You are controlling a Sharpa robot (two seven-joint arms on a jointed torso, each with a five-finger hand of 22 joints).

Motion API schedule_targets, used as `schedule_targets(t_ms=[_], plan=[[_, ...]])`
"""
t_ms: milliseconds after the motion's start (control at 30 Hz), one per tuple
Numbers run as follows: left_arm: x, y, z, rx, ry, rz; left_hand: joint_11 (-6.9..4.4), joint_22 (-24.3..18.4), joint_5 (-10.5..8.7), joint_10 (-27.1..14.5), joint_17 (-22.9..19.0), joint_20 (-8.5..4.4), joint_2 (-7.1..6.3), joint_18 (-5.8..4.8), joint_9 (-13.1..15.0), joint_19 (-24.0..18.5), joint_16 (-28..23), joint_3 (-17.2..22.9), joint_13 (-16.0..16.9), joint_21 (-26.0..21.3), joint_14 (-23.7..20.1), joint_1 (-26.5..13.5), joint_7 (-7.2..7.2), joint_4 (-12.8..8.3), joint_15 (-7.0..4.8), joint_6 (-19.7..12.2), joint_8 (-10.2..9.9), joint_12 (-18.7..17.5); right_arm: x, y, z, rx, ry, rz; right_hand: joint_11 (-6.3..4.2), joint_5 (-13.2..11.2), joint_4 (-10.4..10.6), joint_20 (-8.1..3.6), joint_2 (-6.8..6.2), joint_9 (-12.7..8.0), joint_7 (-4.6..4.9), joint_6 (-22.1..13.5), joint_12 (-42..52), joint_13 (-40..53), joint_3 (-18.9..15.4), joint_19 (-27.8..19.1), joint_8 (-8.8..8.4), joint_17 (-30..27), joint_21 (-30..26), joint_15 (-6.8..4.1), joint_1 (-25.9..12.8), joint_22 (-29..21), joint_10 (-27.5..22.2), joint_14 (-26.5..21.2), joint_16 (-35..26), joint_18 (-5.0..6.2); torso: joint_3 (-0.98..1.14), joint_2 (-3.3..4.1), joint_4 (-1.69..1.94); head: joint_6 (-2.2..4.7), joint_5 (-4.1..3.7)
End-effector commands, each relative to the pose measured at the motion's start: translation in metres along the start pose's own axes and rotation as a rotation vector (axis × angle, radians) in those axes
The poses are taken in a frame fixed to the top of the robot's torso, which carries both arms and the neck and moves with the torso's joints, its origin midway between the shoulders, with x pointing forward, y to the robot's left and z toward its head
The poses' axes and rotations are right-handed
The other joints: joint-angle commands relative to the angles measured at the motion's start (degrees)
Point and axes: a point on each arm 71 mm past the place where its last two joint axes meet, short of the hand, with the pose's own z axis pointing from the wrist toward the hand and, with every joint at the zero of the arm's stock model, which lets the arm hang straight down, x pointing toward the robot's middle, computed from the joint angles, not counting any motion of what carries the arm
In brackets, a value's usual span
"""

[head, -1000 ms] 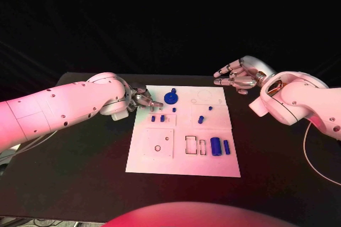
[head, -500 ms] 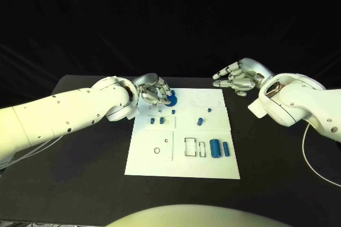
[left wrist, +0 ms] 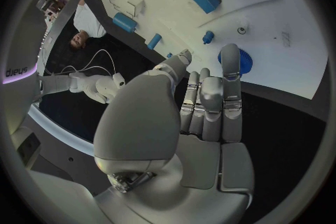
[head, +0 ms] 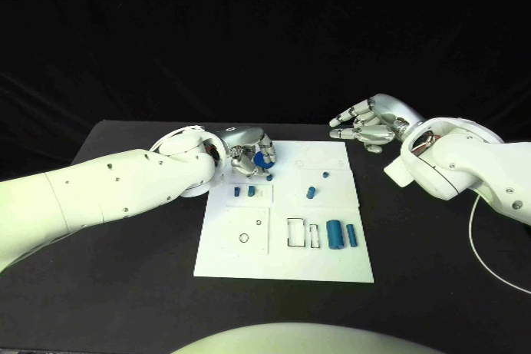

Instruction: Assemble the parts on the task board

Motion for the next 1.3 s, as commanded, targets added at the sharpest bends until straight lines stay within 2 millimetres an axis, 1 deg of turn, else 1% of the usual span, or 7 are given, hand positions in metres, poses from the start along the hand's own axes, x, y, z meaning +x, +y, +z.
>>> schedule_targets(t_ms=[33, 200, 400, 500, 633, 800, 1300], plan=[[0.006, -0.001, 0.002, 0.003, 0.057, 0.142, -0.04, 3.4, -0.38, 0.7, 1.7, -0.15, 0.03, -1.04, -0.6, 1.7, 2.4, -0.7, -1.0, 4.5, 1.2, 0.1, 0.03, 0.1, -0.15, 1.0, -0.8, -0.6, 0.001, 0.001, 0.0, -0.012, 0.006, -0.008, -0.03, 0.3, -0.1, 0.05, 0.16, 0.1, 0.05, -0.1, -0.4, -0.1, 0.4, -0.3, 0.32, 0.2, -0.2, -0.29, 0.3, -0.1, -0.4, 2.8, -0.2, 1.08, 0.02, 0.0, -0.02, 0.06, -0.08], [0.009, -0.001, 0.007, -0.014, 0.073, 0.172, -0.13, 7.6, -0.35, 1.2, 4.3, -0.26, 0.23, -1.91, -1.4, 3.9, 5.9, -1.2, -2.1, 10.2, 3.0, -0.2, -0.12, 0.3, -0.24, 2.0, -1.9, -1.1, 0.001, 0.001, 0.0, -0.013, 0.006, -0.008, -0.03, 0.3, -0.1, 0.05, 0.16, 0.1, 0.05, -0.1, -0.4, -0.1, 0.4, -0.3, 0.32, 0.2, -0.2, -0.29, 0.3, -0.1, -0.4, 2.8, -0.2, 1.08, 0.02, -0.03, 0.01, 0.12, -0.14], [0.012, -0.003, 0.012, -0.022, 0.088, 0.183, -0.39, 13.6, -0.41, 2.4, 8.5, -0.51, 0.82, -3.16, -2.1, 6.7, 10.6, -1.3, -3.4, 18.3, 5.4, -0.2, -0.27, 0.7, -0.51, 3.5, -3.0, -1.7, 0.002, 0.002, 0.001, -0.014, 0.008, -0.008, -0.04, 0.3, -0.1, 0.05, 0.21, 0.1, 0.05, -0.1, -0.4, -0.1, 0.5, -0.4, 0.32, 0.3, -0.3, -0.29, 0.4, -0.2, -0.5, 2.8, -0.2, 1.09, 0.05, 0.03, -0.09, 0.14, -0.15], [0.012, -0.005, 0.014, -0.021, 0.085, 0.188, -0.51, 14.5, -0.4, 3.0, 8.9, -0.59, 1.18, -3.32, -2.3, 7.2, 11.2, -1.0, -3.7, 19.5, 5.8, 0.0, -0.26, 0.8, -0.62, 4.1, -3.2, -1.9, 0.002, 0.002, 0.001, -0.014, 0.009, -0.008, -0.04, 0.3, -0.1, 0.05, 0.21, 0.1, 0.05, -0.1, -0.4, -0.1, 0.5, -0.4, 0.32, 0.3, -0.3, -0.29, 0.4, -0.2, -0.5, 2.8, -0.2, 1.09, 0.06, -0.05, 0.0, 0.06, -0.26], [0.014, -0.007, 0.017, -0.021, 0.088, 0.197, -0.81, 16.0, -0.5, 4.1, 9.5, -0.92, 1.65, -3.58, -2.5, 7.8, 12.0, -0.4, -4.1, 21.5, 6.2, 0.4, -0.32, 0.8, -1.05, 4.7, -3.6, -2.0, 0.002, 0.002, 0.001, -0.014, 0.01, -0.008, -0.04, 0.3, -0.1, 0.05, 0.21, 0.1, 0.05, -0.1, -0.4, -0.1, 0.5, -0.4, 0.32, 0.3, -0.3, -0.29, 0.4, -0.2, -0.5, 2.8, -0.2, 1.09, 0.1, 0.0, -0.03, 0.09, -0.21], [0.016, -0.008, 0.019, -0.025, 0.101, 0.201, -0.95, 17.0, -0.55, 4.7, 9.7, -1.13, 1.77, -3.78, -2.5, 8.1, 12.3, 0.1, -4.4, 22.8, 6.4, 0.6, -0.41, 0.6, -1.27, 5.3, -3.9, -2.2, 0.002, 0.002, 0.001, -0.015, 0.01, -0.008, -0.04, 0.3, -0.1, 0.05, 0.21, 0.1, 0.05, -0.1, -0.4, -0.1, 0.5, -0.4, 0.32, 0.3, -0.3, -0.29, 0.4, -0.2, -0.5, 2.8, -0.2, 1.09, 0.01, 0.01, -0.02, -0.03, -0.31], [0.023, -0.008, 0.026, -0.034, 0.133, 0.2, -1.21, 18.9, -0.57, 6.0, 9.5, -1.42, 1.79, -4.19, -2.7, 8.7, 12.6, 0.8, -4.7, 25.2, 6.6, 0.9, -0.54, 0.4, -1.52, 6.1, -4.2, -2.4, 0.003, 0.004, 0.002, -0.018, 0.014, -0.007, -0.04, 0.3, -0.1, 0.05, 0.21, 0.1, 0.05, -0.1, -0.4, -0.1, 0.5, -0.4, 0.32, 0.3, -0.3, -0.29, 0.4, -0.2, -0.5, 2.8, -0.2, 1.09, 0.04, -0.01, 0.0, -0.15, -0.28]])
